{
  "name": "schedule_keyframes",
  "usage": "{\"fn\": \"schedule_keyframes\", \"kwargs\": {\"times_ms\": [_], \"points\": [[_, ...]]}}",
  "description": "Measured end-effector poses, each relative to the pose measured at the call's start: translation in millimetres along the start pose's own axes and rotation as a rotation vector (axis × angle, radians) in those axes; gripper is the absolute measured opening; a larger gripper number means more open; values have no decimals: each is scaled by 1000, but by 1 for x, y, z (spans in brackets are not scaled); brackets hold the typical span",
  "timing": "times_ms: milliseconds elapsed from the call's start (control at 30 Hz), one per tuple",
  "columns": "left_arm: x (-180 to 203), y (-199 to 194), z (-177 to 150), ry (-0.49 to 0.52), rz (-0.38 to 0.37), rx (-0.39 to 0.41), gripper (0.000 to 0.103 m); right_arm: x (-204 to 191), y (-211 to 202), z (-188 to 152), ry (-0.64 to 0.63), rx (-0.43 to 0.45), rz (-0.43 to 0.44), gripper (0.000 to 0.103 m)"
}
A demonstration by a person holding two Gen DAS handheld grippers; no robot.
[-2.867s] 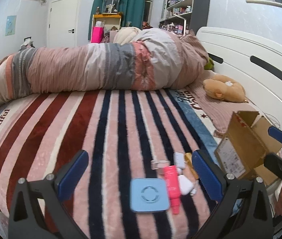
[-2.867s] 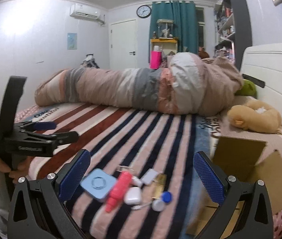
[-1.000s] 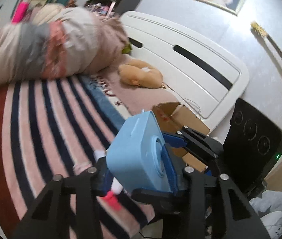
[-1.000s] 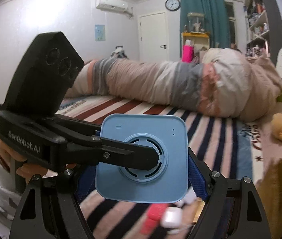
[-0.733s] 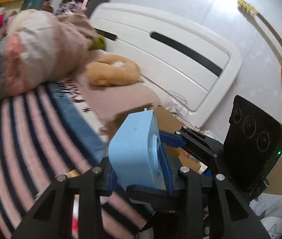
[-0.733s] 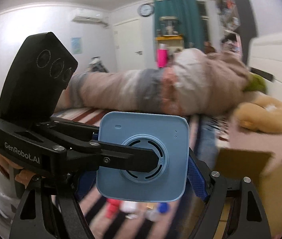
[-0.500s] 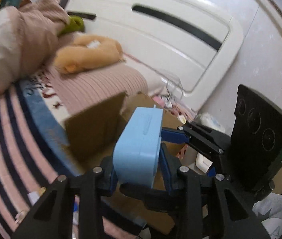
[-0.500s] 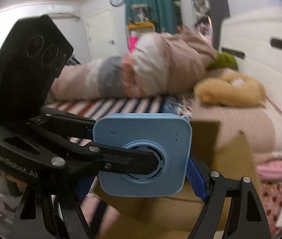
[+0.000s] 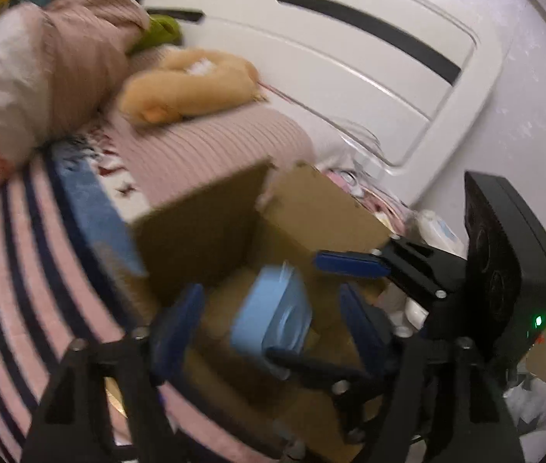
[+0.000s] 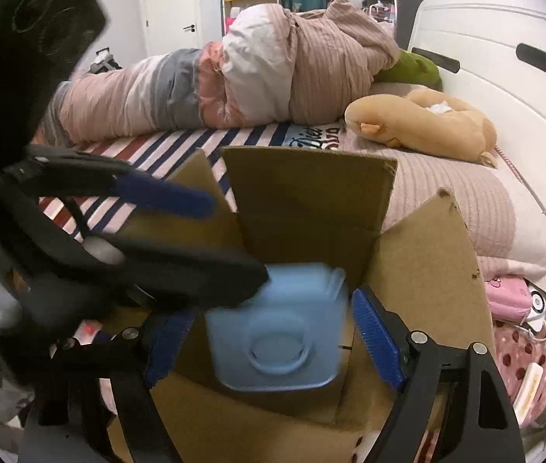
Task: Organize rigid objects
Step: 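Carry the blue device over the cardboard box and open the right gripper, then grasp the pink spray bottle with the right gripper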
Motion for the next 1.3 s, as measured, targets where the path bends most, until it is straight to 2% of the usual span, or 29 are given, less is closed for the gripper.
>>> {"fn": "schedule_keyframes", "kwargs": {"times_ms": [100,167,267,300,367,433,467,567,633,700,767,900,967,1033,1167,1300], "points": [[-16,-39,3,-31,36,72,72,-9,-12,10,3,43,-1,81],[-28,-63,2,-46,68,113,72,-19,-20,19,11,83,27,81],[-55,-105,-8,-70,159,171,73,-50,-30,33,3,144,120,81],[-69,-123,-15,-82,214,194,73,-64,-33,37,-9,159,157,81],[-89,-148,-28,-104,278,222,73,-93,-33,42,-26,170,242,81],[-112,-172,-49,-136,353,246,73,-123,-29,41,-47,160,314,79],[-121,-180,-59,-147,384,251,73,-138,-24,39,-64,142,336,73],[-154,-203,-93,-208,473,253,73,-175,-2,24,-94,73,376,65],[-172,-210,-115,-257,503,251,73,-191,17,7,-80,6,395,61],[-186,-214,-135,-301,523,246,73,-204,41,-15,-57,-72,402,56],[-196,-215,-152,-335,530,237,73,-210,64,-35,-44,-135,378,49],[-210,-217,-176,-389,521,224,73,-213,109,-69,12,-255,330,41],[-214,-216,-182,-395,521,216,73,-216,122,-78,0,-269,300,35],[-214,-216,-187,-399,517,212,73,-219,131,-79,12,-272,304,31],[-215,-215,-189,-403,502,210,73,-228,151,-85,55,-338,328,27],[-214,-212,-190,-394,487,205,73,-237,153,-81,-8,-313,309,27]]}}
Point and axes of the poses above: each gripper's, at about its wrist camera, not at the fingertips, and y roughly the way its jaws point, x to its right, z to its top, the point moved 4 cm from there along y, roughly the way its jaws point, and after that the axes turned 15 degrees about x, right-handed, at the moved point
